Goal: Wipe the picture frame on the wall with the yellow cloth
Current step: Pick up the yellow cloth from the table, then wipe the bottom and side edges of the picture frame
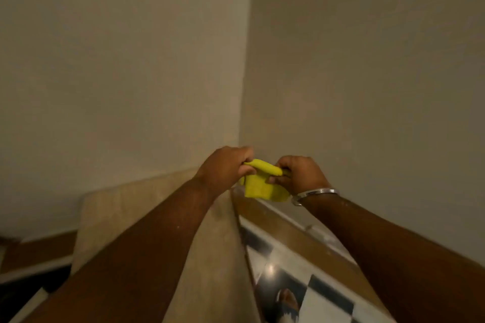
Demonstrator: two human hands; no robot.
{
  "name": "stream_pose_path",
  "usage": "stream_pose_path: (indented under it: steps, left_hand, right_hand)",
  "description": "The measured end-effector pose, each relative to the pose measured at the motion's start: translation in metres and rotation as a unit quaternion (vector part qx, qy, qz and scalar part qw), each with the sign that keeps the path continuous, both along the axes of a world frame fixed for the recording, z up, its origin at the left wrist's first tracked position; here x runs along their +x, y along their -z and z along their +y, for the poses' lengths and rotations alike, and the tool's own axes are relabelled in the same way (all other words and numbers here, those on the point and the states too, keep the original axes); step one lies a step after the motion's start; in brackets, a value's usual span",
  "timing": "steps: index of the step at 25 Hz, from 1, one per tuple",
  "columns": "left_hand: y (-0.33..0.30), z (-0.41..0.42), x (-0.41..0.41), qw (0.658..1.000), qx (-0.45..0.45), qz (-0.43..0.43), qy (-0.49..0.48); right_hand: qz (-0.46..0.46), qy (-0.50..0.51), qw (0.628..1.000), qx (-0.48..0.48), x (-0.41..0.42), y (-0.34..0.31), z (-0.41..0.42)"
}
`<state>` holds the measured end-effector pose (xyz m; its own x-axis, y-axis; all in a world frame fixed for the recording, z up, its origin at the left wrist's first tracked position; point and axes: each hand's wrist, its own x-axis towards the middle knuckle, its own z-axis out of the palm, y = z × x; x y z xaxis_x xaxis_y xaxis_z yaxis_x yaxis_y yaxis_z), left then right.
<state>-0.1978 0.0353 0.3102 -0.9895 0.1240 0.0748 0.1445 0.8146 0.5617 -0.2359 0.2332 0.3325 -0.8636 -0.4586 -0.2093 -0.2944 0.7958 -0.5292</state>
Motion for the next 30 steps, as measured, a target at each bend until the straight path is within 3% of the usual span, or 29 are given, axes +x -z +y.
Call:
stream_pose_path:
  steps: [4, 10, 13, 17, 22, 24, 26, 28, 30]
  left_hand:
    - [-0.213, 0.073, -0.078, 0.974, -0.015, 0.205, 0.095]
    - [-0.495, 0.218, -0.112, 0.888, -0.029, 0.419, 0.186]
    - [-0.605, 0.281, -0.114, 0.839, 0.047, 0.504, 0.199]
    - [-0.68, 0.336, -0.107, 0.771, 0.09, 0.586, 0.232]
    - [-0.744, 0.372, -0.107, 0.67, 0.055, 0.728, 0.133]
    - [-0.769, 0.376, -0.112, 0.652, 0.057, 0.751, 0.095]
    - [-0.782, 0.376, -0.123, 0.642, 0.059, 0.762, 0.068]
    - [-0.782, 0.376, -0.139, 0.641, 0.066, 0.761, 0.072]
    - [-0.781, 0.377, -0.151, 0.638, 0.063, 0.764, 0.069]
  right_hand:
    - [0.192, 0.085, 0.977, -0.041, -0.032, -0.209, 0.079]
    - [0.443, 0.166, 0.881, -0.026, -0.014, -0.468, 0.212]
    - [0.538, 0.181, 0.823, -0.02, -0.002, -0.572, 0.277]
    - [0.612, 0.178, 0.77, -0.035, 0.011, -0.646, 0.338]
    - [0.682, 0.181, 0.709, -0.014, 0.01, -0.721, 0.369]
    - [0.735, 0.199, 0.648, -0.001, 0.007, -0.747, 0.371]
    - [0.797, 0.213, 0.564, 0.036, 0.001, -0.757, 0.364]
    - [0.84, 0.206, 0.483, 0.136, -0.012, -0.753, 0.354]
    - [0.839, 0.198, 0.449, 0.236, -0.025, -0.743, 0.347]
